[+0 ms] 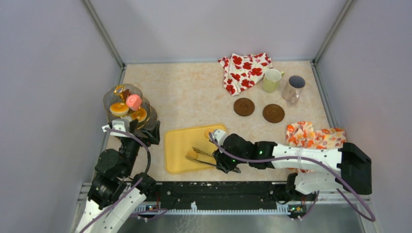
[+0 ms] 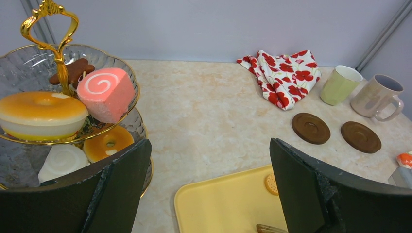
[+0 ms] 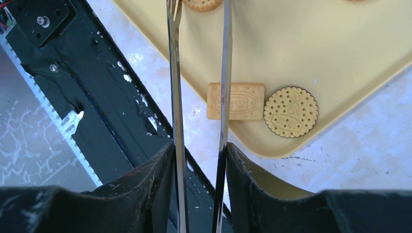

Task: Serve the afternoon tea

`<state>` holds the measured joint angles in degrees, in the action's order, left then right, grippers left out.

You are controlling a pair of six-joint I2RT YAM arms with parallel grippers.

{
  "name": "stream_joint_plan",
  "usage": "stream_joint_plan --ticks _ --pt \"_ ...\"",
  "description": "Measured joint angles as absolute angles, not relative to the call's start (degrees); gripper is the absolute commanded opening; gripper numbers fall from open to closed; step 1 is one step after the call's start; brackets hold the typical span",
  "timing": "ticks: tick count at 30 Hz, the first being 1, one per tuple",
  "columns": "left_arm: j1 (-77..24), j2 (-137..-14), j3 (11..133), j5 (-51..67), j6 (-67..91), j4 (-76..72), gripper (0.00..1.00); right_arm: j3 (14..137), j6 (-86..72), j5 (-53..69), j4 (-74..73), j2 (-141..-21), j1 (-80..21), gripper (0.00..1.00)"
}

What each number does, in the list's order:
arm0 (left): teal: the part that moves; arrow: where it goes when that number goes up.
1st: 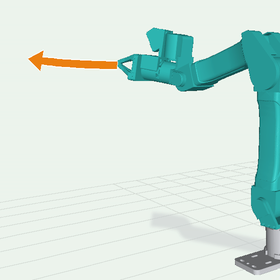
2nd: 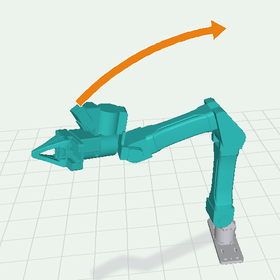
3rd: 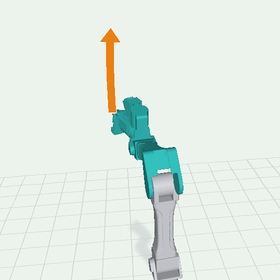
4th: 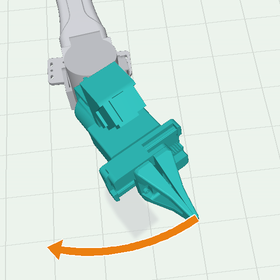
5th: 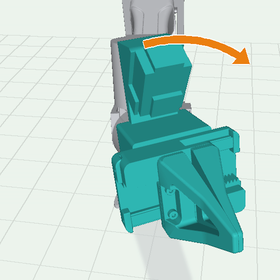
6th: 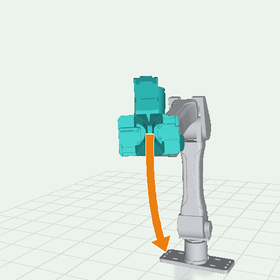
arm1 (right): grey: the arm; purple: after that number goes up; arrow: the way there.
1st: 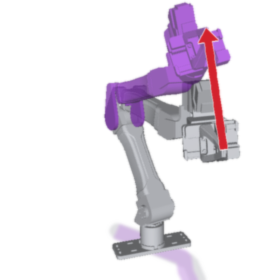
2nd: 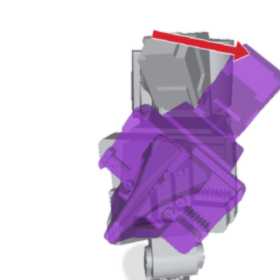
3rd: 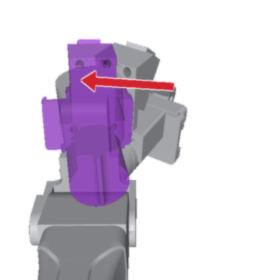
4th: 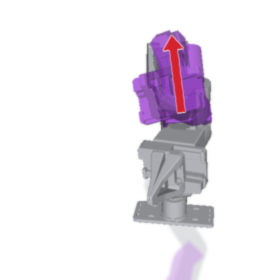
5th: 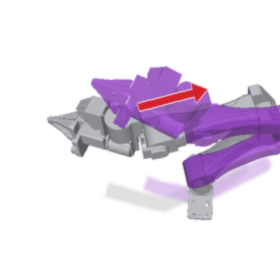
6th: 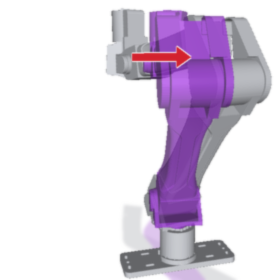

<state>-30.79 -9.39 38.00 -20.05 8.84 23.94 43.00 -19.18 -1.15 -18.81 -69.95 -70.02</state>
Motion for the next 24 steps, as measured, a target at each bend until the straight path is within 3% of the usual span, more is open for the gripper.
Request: stream_joint_plan --ticks 15,24 --pt "-30.79 -9.37 37.98 -20.25 8.84 23.94 0.99 44.21 -19.77 -3.64 -17.52 -70.35 -70.02 0.38" --pt "-30.79 -9.37 37.98 -20.23 8.86 23.94 0.99 51.83 -19.68 -7.07 -15.49 -76.07 -69.95 0.38"
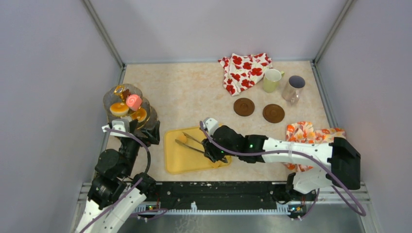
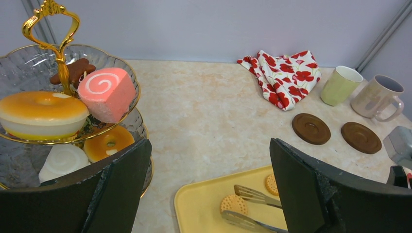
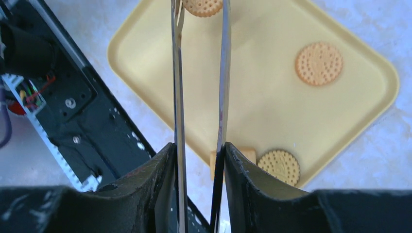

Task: Serve the afternoon tea

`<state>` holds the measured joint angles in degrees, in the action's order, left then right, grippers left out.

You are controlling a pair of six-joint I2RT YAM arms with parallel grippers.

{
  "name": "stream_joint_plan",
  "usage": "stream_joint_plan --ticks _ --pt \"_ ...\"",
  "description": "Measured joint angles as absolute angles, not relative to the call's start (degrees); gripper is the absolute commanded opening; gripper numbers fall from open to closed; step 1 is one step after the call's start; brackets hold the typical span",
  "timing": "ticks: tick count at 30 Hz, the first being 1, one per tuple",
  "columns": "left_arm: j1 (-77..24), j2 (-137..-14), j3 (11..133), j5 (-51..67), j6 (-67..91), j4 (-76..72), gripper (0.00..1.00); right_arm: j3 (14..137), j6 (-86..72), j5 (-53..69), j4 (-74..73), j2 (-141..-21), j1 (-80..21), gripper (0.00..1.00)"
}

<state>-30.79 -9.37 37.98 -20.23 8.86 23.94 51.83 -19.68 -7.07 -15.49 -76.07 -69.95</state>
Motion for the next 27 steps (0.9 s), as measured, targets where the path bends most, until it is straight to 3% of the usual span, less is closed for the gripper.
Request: stream_joint_plan --ticks 27 --pt "-30.79 -10.83 47.24 -20.49 8.84 26.70 0.99 81.93 -23.55 -0.49 -5.80 -107.98 -68.77 0.38"
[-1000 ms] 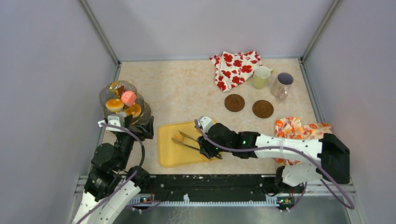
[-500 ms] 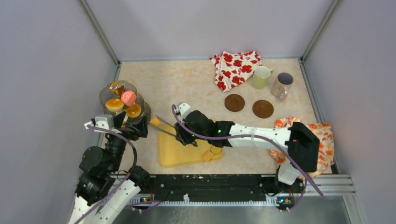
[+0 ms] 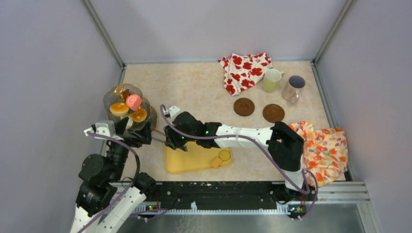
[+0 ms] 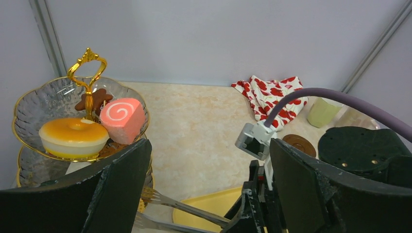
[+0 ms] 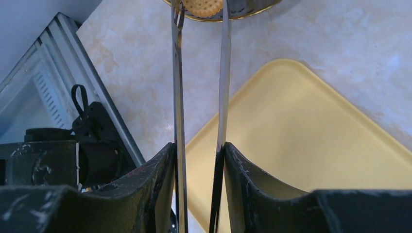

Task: Serve the afternoon tea

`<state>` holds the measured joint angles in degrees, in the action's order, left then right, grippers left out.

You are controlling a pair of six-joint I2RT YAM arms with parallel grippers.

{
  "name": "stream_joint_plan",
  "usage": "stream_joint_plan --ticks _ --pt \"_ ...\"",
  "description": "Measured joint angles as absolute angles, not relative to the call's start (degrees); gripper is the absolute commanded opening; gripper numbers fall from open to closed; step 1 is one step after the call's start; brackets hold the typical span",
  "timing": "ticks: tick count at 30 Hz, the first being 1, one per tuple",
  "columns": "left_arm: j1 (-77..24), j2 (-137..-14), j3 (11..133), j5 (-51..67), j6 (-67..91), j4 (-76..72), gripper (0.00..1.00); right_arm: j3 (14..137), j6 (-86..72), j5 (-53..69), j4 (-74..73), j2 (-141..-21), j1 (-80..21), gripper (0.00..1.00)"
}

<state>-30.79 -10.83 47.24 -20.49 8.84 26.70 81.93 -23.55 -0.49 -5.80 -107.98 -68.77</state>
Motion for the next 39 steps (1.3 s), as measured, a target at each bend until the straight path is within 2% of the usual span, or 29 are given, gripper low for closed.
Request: stream_joint_plan --ticks 19,39 --pt "-30.79 -10.11 47.24 -20.71 8.36 27.97 0.99 94.83 -28.60 5.76 -4.25 -121.84 -68.77 0.39" --pt "-30.79 -10.11 47.64 -20.69 7.73 28.34 0.99 106.96 -33.06 6.28 -0.67 -131.85 -68.77 0.41"
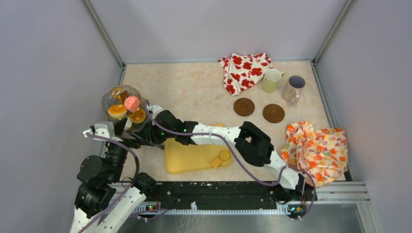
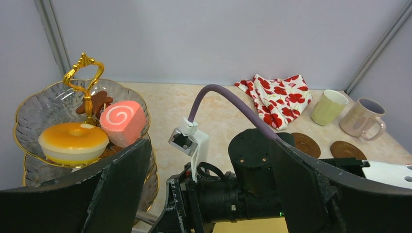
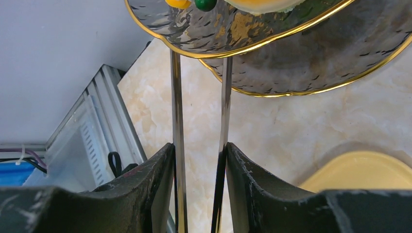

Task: Serve the afternoon tea

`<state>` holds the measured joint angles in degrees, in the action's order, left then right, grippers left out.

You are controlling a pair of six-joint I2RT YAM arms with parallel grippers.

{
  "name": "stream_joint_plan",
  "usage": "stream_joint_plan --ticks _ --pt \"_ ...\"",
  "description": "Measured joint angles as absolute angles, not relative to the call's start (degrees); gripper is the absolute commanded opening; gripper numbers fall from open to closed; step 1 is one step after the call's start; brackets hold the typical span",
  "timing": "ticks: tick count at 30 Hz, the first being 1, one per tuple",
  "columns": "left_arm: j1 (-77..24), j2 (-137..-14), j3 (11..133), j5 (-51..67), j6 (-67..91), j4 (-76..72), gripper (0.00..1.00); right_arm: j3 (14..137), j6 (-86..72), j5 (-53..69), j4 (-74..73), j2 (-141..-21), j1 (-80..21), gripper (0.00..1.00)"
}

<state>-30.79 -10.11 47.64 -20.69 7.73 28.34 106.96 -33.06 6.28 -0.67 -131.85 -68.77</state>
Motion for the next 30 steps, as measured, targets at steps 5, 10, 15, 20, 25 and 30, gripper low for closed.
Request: stream_joint_plan --ticks 5,10,15,20,25,30 --pt "-30.79 -10.11 48.10 -20.69 7.53 28.40 0.99 105.67 -32.84 6.39 0.03 -131.52 -68.77 0.41" --pt "-30.79 -10.11 48.12 -20.69 7.53 28.80 0.99 100.05 -31.29 6.59 -0.25 -128.77 -68.77 0.41" --pt "-30.79 -10.11 48.12 -20.71 7.53 29.19 0.99 91.92 -29.52 6.66 -0.08 -122.39 -68.77 0.41" --pt "-30.79 -10.11 48.10 -20.67 7.60 29.32 0.99 84.16 -26.94 6.50 -0.08 -113.34 -68.77 0.41" --pt "-30.79 -10.11 48.10 -20.56 7.62 29.36 0.99 77.52 -24.38 5.58 -1.37 -104.14 -68.77 0.41" --pt "-30.79 -10.24 48.10 -19.90 8.08 29.34 0.99 69.45 -23.11 3.09 -3.92 -95.04 -68.77 0.41"
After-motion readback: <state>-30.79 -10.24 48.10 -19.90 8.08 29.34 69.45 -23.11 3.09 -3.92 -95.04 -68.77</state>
